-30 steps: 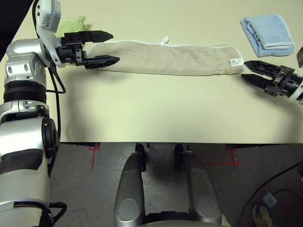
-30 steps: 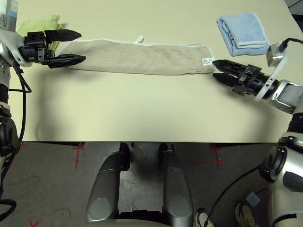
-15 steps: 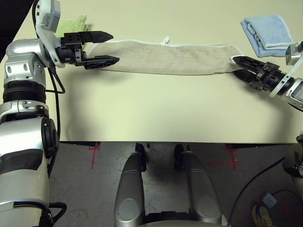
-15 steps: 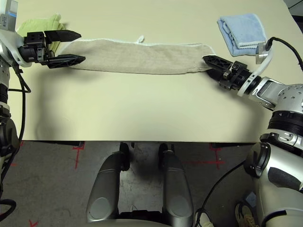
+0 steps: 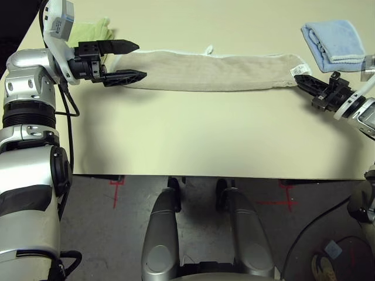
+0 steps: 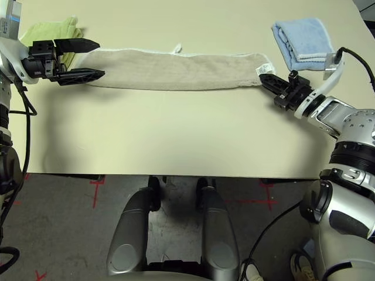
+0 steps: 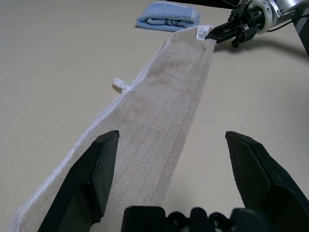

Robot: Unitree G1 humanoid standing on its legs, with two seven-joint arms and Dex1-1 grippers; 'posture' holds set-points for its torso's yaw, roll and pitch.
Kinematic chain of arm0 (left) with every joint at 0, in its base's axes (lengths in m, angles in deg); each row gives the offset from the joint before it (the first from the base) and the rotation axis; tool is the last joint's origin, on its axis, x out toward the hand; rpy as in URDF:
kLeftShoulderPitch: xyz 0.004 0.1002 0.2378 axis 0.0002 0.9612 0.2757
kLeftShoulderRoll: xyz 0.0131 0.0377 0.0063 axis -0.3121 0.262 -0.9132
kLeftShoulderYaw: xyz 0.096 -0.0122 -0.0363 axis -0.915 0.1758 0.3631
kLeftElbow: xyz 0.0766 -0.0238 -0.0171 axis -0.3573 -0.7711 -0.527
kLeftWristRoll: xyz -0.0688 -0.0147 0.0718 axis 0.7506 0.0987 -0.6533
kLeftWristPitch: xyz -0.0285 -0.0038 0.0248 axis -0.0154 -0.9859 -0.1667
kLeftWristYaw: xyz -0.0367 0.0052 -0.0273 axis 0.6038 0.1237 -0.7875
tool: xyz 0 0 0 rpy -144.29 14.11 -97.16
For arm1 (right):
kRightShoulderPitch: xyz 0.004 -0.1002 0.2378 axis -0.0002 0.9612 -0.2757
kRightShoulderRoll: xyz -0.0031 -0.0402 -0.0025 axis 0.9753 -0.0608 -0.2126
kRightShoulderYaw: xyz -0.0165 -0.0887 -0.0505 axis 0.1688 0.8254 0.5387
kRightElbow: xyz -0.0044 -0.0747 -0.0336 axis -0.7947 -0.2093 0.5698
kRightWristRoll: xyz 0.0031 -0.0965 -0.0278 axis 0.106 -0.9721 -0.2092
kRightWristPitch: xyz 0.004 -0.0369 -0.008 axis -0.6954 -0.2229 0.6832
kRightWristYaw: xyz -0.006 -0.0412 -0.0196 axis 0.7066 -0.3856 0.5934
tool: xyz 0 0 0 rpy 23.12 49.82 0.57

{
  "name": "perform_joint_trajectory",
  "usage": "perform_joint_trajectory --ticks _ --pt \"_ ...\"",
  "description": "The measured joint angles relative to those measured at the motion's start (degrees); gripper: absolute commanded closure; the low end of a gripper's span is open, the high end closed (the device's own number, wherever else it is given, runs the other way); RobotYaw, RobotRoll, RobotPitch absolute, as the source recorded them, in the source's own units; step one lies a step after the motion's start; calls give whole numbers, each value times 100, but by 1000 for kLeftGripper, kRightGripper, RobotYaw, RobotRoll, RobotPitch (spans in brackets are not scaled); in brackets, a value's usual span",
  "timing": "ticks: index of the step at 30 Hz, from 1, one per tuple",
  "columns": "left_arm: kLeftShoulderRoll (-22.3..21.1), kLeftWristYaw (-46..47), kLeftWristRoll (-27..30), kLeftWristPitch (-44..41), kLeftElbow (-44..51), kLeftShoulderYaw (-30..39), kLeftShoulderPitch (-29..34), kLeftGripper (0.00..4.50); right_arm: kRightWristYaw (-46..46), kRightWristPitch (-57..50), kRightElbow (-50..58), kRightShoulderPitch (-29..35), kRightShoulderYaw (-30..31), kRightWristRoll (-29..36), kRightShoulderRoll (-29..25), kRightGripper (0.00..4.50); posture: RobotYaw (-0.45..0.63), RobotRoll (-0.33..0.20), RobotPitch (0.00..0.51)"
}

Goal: Fold the towel and set it aside.

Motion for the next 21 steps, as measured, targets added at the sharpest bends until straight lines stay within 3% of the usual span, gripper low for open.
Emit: perform_joint_trajectory --ticks 9,21 --pt "23 0 -8 -7 -3 -23 0 0 9 404 -435 62 45 -164 -533 4470 -61 0 381" --pt "82 38 -8 -7 -8 -27 -1 0 934 1068 -1008 -440 707 -607 -903 4470 -53 0 368"
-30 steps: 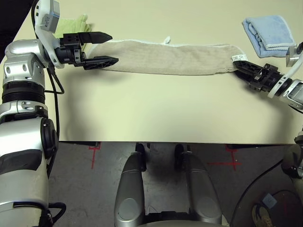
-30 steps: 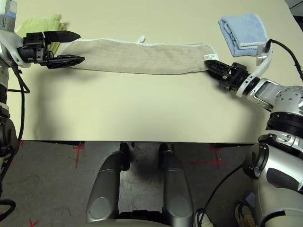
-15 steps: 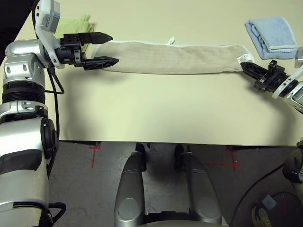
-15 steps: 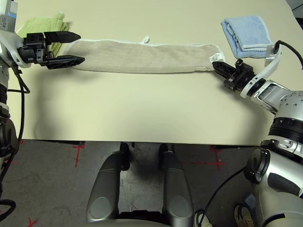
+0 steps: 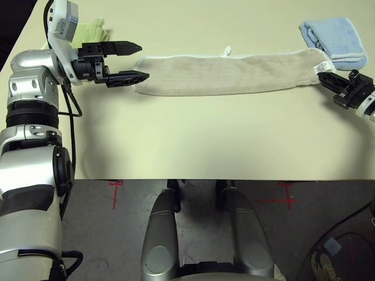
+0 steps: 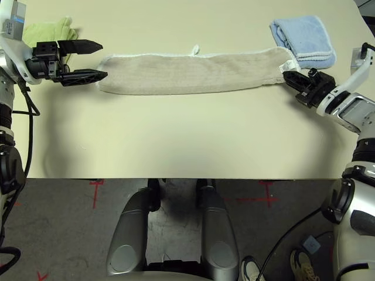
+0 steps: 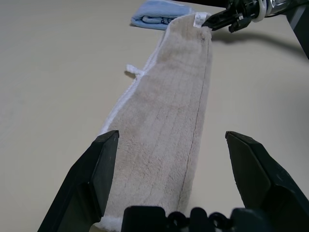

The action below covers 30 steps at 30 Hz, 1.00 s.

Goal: Fold the towel and set it aside.

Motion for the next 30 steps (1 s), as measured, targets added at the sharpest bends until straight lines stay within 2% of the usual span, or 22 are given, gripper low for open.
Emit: perform_joint_trajectory --ticks 6,12,22,30 --pt "3 26 -4 0 0 -1 6 0 1283 168 645 184 687 -123 -298 4470 -54 0 363" --pt "8 26 -10 0 0 -5 7 0 1968 89 1251 97 1065 -103 -486 4470 -58 0 361" --pt "44 20 -17 -1 9 -14 40 0 1999 588 2058 40 2250 -804 -196 4470 -37 0 368" --pt "30 16 -17 -44 91 -14 113 0 1374 200 2285 -83 2380 -906 457 4470 -28 0 375"
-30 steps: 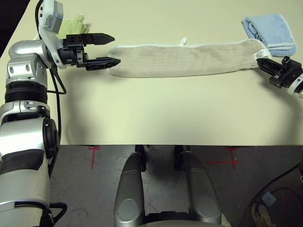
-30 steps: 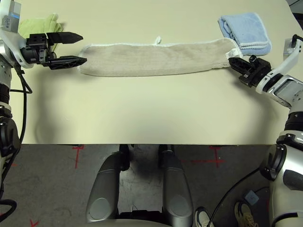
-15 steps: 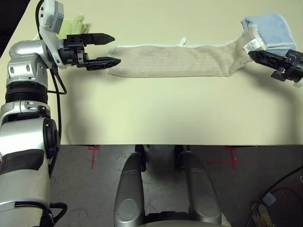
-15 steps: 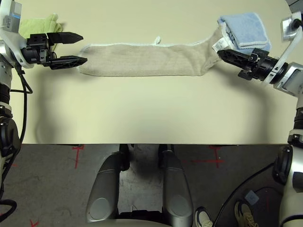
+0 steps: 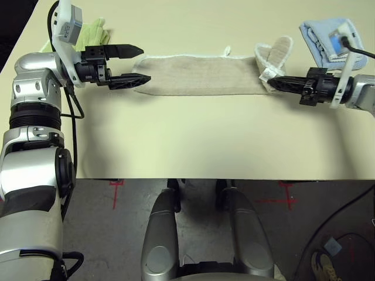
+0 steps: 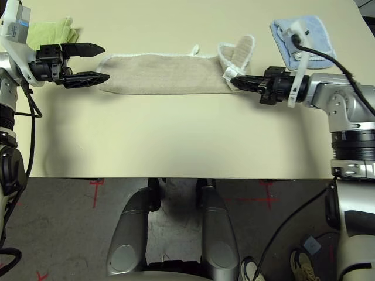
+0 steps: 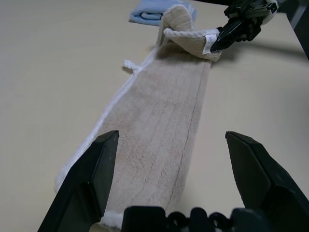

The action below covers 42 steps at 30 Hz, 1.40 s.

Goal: Fold the towel and set it aside.

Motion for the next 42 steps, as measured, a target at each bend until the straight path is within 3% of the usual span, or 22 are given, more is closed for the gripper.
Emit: perform_joint_trajectory --ticks 13,18,22,26,33,42 --pt "-23 60 1 -117 164 1 121 0 -670 -427 292 -153 160 -73 553 4470 -13 0 373" --pt "-23 72 1 -146 172 0 123 0 -450 -82 603 -49 492 -251 536 3005 -21 0 373" --pt "-22 77 1 -152 180 1 131 0 550 1488 728 313 797 -626 180 1588 -32 0 373" --pt "-15 77 1 -152 180 1 136 0 870 2279 616 381 823 -849 237 157 -32 0 374" --pt "58 76 1 -175 183 -1 137 0 771 2371 392 250 854 -1002 669 69 -29 0 371" --pt "57 71 1 -264 356 -1 220 0 873 2851 -11 51 1226 -1492 848 69 -11 0 369"
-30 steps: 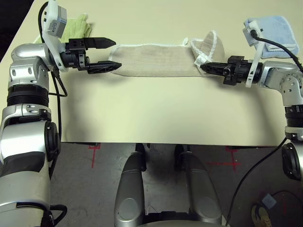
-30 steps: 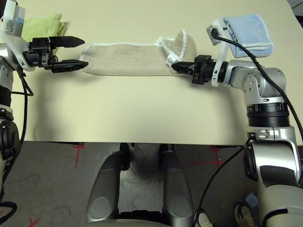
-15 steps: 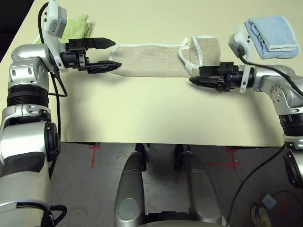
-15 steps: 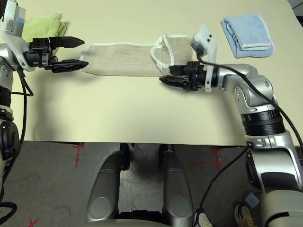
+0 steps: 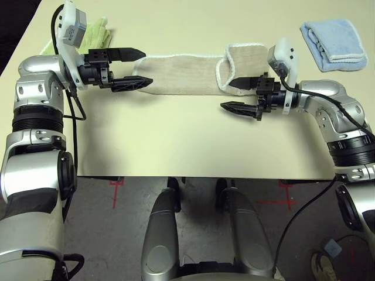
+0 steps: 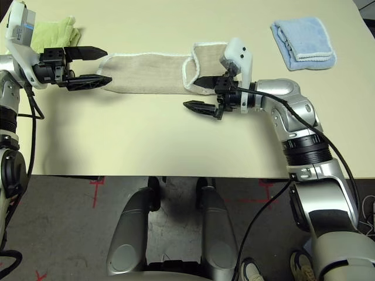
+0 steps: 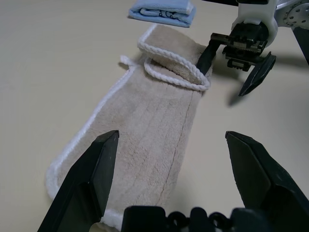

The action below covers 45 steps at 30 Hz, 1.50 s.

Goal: Fold the towel and set it aside.

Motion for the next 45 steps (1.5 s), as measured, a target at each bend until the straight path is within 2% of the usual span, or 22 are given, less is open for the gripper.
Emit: perform_joint_trajectory --ticks 8,14,16,19,23,27,28,30,37,45 --pt "-1 3 4 -137 191 0 147 0 152 569 -624 -250 -140 -27 150 69 -10 0 361" --pt "-2 47 68 -218 339 10 253 0 856 630 -1122 -635 -1194 900 -138 69 -12 0 357" --pt "-7 51 107 -254 440 13 360 0 981 679 -1386 -723 -1456 1024 -284 439 -11 0 359" --pt "-15 60 128 -301 505 13 373 0 1055 1051 -1968 -768 -1620 985 -448 1343 -10 0 359" --pt "-18 105 157 -341 636 15 455 0 1279 2080 -2983 -831 -1629 660 -608 2785 -6 0 360" --pt "-13 118 185 -372 685 15 505 0 1363 2915 -3768 -949 -1602 360 -539 4235 0 0 363" --pt "-13 122 196 -376 687 15 510 0 1364 3021 -3894 -1007 -1603 335 -481 4465 0 0 363" --pt "-19 139 206 -387 703 20 528 0 1346 3173 -4106 -1201 -1607 277 -300 4465 0 0 365" --pt "6 230 230 -460 818 21 592 0 916 3585 -4737 -1976 -1558 46 915 4465 38 0 380" --pt "3 350 309 -606 1077 26 754 0 216 3804 -5270 -2253 -1136 -770 1158 4465 70 0 388"
